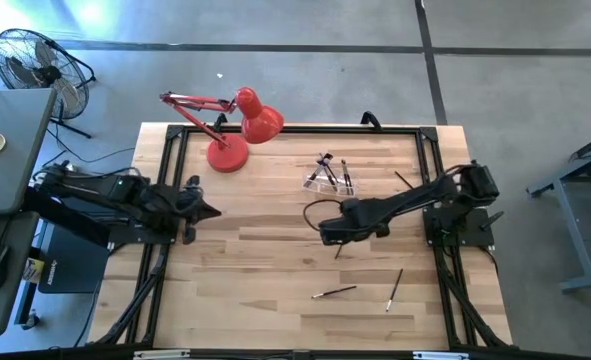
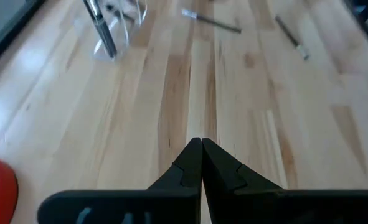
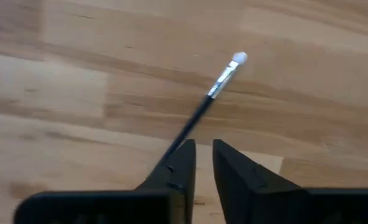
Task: Put items in baskets/containers
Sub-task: Put the eyeshadow brush into the transparent organizer
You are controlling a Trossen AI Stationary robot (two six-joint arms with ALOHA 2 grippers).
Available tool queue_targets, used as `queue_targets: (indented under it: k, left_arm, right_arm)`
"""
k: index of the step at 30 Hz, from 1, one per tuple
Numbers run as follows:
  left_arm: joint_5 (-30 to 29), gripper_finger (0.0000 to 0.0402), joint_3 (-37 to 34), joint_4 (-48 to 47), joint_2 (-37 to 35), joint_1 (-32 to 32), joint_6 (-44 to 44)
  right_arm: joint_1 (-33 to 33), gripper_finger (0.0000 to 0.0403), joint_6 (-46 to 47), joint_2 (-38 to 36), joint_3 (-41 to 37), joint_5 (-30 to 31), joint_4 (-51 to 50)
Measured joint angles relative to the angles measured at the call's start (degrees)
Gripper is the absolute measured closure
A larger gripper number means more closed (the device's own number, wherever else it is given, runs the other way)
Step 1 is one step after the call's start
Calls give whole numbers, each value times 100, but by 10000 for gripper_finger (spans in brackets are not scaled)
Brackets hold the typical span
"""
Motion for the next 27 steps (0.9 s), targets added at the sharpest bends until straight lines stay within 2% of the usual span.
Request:
queue_targets:
  k: [6, 10, 20, 27]
  left_arm:
    - [-21, 401, -364, 145, -1046, 0, 58]
    - [-5, 401, -400, 209, -1463, 0, 34]
    - [31, 401, -400, 263, -1549, 0, -77]
    - [31, 401, -400, 250, -1549, 0, -77]
  right_arm:
    - [-35, 308, 101, 192, -3, -58, 54]
    - [-33, 292, 103, 191, -2, -64, 69]
    - [-144, 286, 189, 202, -30, 130, 317]
    - [-261, 286, 303, 207, -669, -147, 1171]
